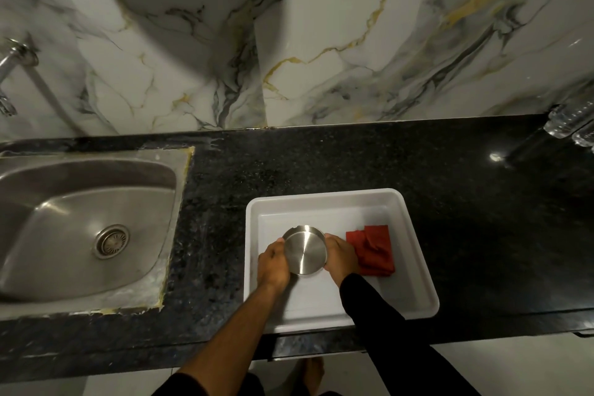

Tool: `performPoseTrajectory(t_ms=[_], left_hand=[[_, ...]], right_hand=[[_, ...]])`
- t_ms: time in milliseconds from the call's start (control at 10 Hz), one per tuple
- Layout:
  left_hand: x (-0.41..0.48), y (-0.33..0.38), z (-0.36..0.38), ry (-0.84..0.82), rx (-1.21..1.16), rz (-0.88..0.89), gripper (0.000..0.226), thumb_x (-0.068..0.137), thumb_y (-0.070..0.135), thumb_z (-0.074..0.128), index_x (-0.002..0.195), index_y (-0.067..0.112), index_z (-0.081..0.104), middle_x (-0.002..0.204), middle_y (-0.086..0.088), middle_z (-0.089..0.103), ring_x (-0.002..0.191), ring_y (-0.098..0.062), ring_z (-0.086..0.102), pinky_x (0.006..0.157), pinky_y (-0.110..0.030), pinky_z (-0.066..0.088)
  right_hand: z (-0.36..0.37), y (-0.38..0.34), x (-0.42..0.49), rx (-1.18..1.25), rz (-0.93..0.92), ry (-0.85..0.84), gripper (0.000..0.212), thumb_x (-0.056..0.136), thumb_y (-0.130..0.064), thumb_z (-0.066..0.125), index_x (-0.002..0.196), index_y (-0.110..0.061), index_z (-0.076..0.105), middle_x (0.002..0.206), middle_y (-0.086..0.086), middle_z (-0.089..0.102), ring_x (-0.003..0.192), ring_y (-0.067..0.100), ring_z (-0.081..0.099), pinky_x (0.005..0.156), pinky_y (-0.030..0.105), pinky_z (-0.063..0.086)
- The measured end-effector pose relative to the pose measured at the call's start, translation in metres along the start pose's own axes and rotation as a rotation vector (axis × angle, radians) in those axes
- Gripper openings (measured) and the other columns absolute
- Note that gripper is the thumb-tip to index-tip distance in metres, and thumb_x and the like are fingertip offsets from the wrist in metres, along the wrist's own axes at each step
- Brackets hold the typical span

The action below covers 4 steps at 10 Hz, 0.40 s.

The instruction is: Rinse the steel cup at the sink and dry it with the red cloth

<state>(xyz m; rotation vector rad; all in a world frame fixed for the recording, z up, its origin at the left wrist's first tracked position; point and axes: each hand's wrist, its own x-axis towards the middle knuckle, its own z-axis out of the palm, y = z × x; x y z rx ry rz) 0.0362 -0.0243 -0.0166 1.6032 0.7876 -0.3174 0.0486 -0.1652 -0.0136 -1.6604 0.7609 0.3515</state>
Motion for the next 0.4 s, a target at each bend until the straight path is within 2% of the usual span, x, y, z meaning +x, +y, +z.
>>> performPoseTrajectory(t_ms=[100,200,300,400], left_hand=[[-0.0007,0.0035,0.0011,0.027,0.000,-0.014,0.042,0.110,0.029,0.045,0.106,0.004,0.079,0.107,-0.018,0.077,0.105,-0.035,0.068,0.094,-0.041,0.054],[0.0006,0.0004,0.0002,0.037,0.028,-0.008,0.043,0.109,0.029,0.045,0.098,0.006,0.079,0.102,-0.018,0.077,0.100,-0.036,0.068,0.088,-0.040,0.054],[0.0049,-0.0001,0.0010,0.058,0.036,-0.002,0.047,0.110,0.033,0.043,0.112,0.004,0.079,0.115,-0.021,0.078,0.109,-0.039,0.070,0.099,-0.046,0.057],[-0.0004,0.0053,0.0000,0.059,0.118,-0.013,0.050,0.111,0.040,0.042,0.126,0.005,0.074,0.129,-0.021,0.074,0.118,-0.038,0.068,0.107,-0.049,0.054]], right_hand=[[0.0017,0.0023,0.0052,0.019,0.011,0.003,0.019,0.107,-0.020,0.053,0.098,-0.015,0.069,0.103,0.009,0.067,0.097,0.026,0.061,0.098,0.050,0.057],[0.0038,0.0059,0.0083,-0.031,-0.018,0.009,0.029,0.103,-0.012,0.050,0.082,0.000,0.065,0.085,0.013,0.061,0.085,0.027,0.055,0.076,0.043,0.049],[0.0067,0.0092,0.0096,-0.075,-0.075,0.038,0.035,0.099,-0.007,0.048,0.064,-0.009,0.049,0.072,0.012,0.051,0.077,0.027,0.047,0.069,0.038,0.036],[0.0052,0.0089,0.0036,-0.123,-0.093,0.065,0.034,0.102,-0.010,0.050,0.069,-0.012,0.059,0.083,0.013,0.061,0.088,0.030,0.057,0.079,0.041,0.047]])
